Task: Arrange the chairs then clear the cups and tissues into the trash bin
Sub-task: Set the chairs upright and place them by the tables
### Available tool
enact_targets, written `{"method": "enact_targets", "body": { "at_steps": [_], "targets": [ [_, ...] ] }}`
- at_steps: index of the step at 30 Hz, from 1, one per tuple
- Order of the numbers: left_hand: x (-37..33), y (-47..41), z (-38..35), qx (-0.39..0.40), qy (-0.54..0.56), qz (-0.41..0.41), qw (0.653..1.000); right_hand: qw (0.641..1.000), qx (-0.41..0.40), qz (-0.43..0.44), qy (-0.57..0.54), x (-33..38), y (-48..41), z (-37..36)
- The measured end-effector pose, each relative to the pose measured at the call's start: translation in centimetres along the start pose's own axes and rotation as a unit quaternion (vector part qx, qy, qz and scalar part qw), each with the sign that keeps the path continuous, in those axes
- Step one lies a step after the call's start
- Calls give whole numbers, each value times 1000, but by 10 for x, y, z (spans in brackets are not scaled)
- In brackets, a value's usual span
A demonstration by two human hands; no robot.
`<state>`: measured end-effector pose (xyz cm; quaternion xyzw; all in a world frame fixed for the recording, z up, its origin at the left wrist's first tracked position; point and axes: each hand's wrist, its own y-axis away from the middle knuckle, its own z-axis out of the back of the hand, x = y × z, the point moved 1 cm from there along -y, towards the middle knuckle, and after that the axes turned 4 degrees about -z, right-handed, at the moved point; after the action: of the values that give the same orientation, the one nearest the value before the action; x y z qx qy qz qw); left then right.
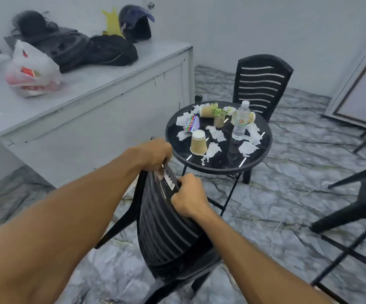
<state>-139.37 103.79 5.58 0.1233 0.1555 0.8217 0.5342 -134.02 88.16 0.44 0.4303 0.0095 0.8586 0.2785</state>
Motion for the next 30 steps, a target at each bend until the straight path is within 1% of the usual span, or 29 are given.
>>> {"method": "enact_targets", "body": {
  "at_steps": [4,8,11,13,15,18,19,21,23,26,28,30],
  "targets": [
    [2,13,9,-60,8,12,998,997,-1,59,51,5,3,21],
    [15,36,-13,-112,30,46,992,989,-4,112,101,9,10,18],
    [27,64,-47,-167,63,66,982,983,-20,142,111,12,19,-4],
    [31,85,-86,-218,67,62,972,978,-10,149,146,6,30,-31],
    [26,98,-131,-241,81,53,966,970,9,155,187,-9,41,-65],
    [29,109,-186,-189,112,96,971,960,44,158,226,-27,48,-116],
    [34,115,-199,-171,107,114,973,954,54,169,240,-25,47,-128],
    [45,130,-215,-131,61,139,980,947,71,181,255,-16,45,-144],
    [49,134,-220,-97,31,157,982,946,79,178,257,-11,44,-147],
    [42,125,-213,-47,37,152,987,958,83,148,230,-21,41,-145],
    [42,128,-208,-38,45,151,987,967,70,122,211,-22,45,-147],
    [49,135,-207,-40,29,155,987,973,60,109,197,-13,51,-157]
  ]
}}
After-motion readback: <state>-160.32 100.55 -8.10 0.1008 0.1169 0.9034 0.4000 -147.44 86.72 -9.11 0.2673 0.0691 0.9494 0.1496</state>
